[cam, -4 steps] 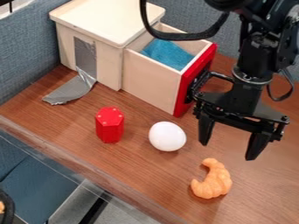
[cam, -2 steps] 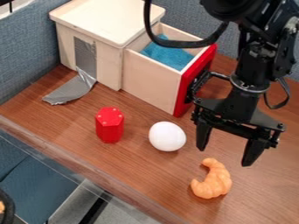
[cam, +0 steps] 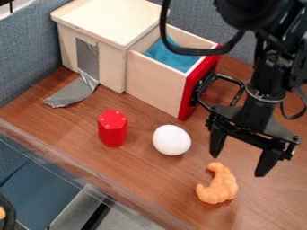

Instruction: Close the drawer

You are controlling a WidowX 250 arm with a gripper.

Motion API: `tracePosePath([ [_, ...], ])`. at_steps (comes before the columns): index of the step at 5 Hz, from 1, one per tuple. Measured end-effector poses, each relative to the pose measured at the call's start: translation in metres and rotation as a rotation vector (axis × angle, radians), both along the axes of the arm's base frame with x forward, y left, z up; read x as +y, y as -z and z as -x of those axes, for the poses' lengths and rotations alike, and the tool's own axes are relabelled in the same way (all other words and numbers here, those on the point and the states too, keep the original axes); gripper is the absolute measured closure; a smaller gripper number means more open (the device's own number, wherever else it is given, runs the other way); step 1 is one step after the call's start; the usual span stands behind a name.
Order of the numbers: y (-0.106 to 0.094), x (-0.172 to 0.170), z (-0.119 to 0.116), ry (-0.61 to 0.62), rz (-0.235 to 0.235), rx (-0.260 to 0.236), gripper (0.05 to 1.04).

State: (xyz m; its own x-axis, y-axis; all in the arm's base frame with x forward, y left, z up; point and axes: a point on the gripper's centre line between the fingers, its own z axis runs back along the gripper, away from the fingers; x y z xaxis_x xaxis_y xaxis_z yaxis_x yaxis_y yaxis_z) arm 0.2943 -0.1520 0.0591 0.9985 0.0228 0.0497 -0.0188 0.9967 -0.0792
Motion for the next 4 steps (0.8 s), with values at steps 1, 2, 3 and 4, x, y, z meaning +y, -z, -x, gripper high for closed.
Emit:
tracePosePath([
  [1, 0.006, -0.005, -0.010, 0.035, -0.015, -0.008, 0.083],
  [2, 0.009, -0.010, -0.023, 0.034, -0.026, -0.020, 0.083],
  [3, 0.008, -0.018, -0.035, 0.034, -0.016, -0.014, 0.083],
  [4, 0.012, -0.026, -0.053, 0.016, 0.013, 0.001, 0.083],
])
